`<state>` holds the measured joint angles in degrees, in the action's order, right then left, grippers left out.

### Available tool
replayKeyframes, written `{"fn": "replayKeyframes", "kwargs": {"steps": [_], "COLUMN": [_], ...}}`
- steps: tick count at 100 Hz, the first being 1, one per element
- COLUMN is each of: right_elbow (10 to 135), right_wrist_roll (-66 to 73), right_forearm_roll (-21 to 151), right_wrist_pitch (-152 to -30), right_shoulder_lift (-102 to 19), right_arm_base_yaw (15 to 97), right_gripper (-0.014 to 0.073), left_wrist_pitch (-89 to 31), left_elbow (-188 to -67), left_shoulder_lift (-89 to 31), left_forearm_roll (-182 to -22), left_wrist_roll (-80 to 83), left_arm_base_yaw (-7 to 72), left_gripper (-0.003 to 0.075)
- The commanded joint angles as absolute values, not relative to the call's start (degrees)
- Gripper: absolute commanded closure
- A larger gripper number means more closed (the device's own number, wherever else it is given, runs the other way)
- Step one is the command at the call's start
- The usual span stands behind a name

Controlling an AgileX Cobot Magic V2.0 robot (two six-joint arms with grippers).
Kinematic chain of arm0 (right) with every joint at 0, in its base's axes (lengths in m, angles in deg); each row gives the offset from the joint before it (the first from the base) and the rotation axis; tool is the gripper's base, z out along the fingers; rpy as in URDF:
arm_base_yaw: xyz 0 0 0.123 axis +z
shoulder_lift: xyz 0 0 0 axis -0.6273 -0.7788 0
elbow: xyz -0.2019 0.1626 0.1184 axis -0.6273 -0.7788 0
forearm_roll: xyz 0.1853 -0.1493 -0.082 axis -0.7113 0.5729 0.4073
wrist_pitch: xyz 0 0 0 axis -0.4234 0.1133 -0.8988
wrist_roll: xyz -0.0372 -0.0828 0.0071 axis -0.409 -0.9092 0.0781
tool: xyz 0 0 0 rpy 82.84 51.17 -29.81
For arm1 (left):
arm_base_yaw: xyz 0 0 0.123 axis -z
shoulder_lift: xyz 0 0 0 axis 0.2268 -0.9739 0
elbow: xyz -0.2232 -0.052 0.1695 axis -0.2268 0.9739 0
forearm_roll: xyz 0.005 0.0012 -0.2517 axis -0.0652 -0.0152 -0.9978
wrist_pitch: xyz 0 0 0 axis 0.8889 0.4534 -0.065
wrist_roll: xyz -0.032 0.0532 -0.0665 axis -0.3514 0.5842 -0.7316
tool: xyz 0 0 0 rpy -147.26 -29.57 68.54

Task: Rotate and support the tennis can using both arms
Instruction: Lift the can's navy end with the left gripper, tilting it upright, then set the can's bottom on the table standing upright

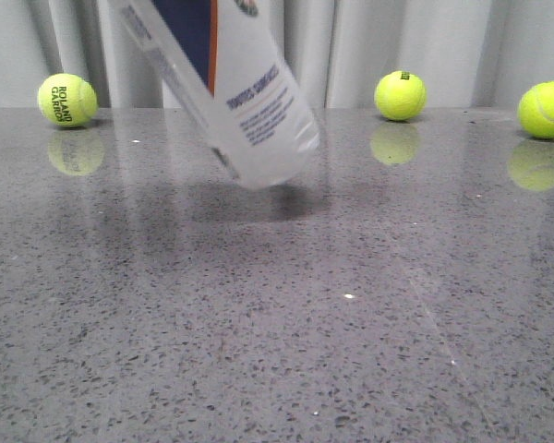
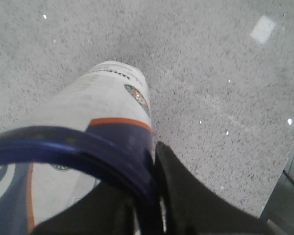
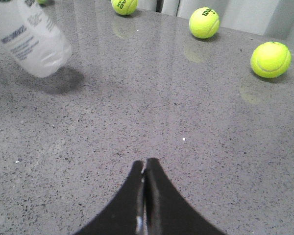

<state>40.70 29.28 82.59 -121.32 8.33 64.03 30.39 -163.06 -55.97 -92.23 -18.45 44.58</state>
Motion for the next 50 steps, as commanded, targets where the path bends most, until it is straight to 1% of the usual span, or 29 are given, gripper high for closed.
{"fn": "replayKeyframes", "kwargs": {"steps": [1,26,34,41,50], "right_elbow": [42.07,42.07,42.07,42.07,42.07], "right_wrist_roll": [29.03,29.03,29.03,29.03,29.03], "right_forearm_roll": [83.36,83.36,83.36,83.36,83.36], "right_wrist_pitch": [-116.85,-116.85,-116.85,-116.85,-116.85], "right_shoulder_lift": [7.7,7.7,7.7,7.7,7.7], "right_arm_base_yaw": [63.72,63.72,63.72,63.72,63.72], "right_gripper": [0.0661,0.0661,0.0661,0.0661,0.0661], "left_wrist_pitch": [31.52,31.42,31.45,31.45,31.45], "left_elbow": [-163.74,-163.74,-163.74,-163.74,-163.85], "left_shoulder_lift": [-53.71,-54.66,-54.79,-54.95,-55.18], "left_forearm_roll": [-92.82,-92.82,-93.03,-93.15,-93.15], "left_wrist_roll": [-19.19,-20.97,-20.97,-20.97,-20.97], "left_arm_base_yaw": [45.19,45.19,45.19,45.19,45.19], "left_gripper": [0.0739,0.0739,0.0724,0.0668,0.0534]}}
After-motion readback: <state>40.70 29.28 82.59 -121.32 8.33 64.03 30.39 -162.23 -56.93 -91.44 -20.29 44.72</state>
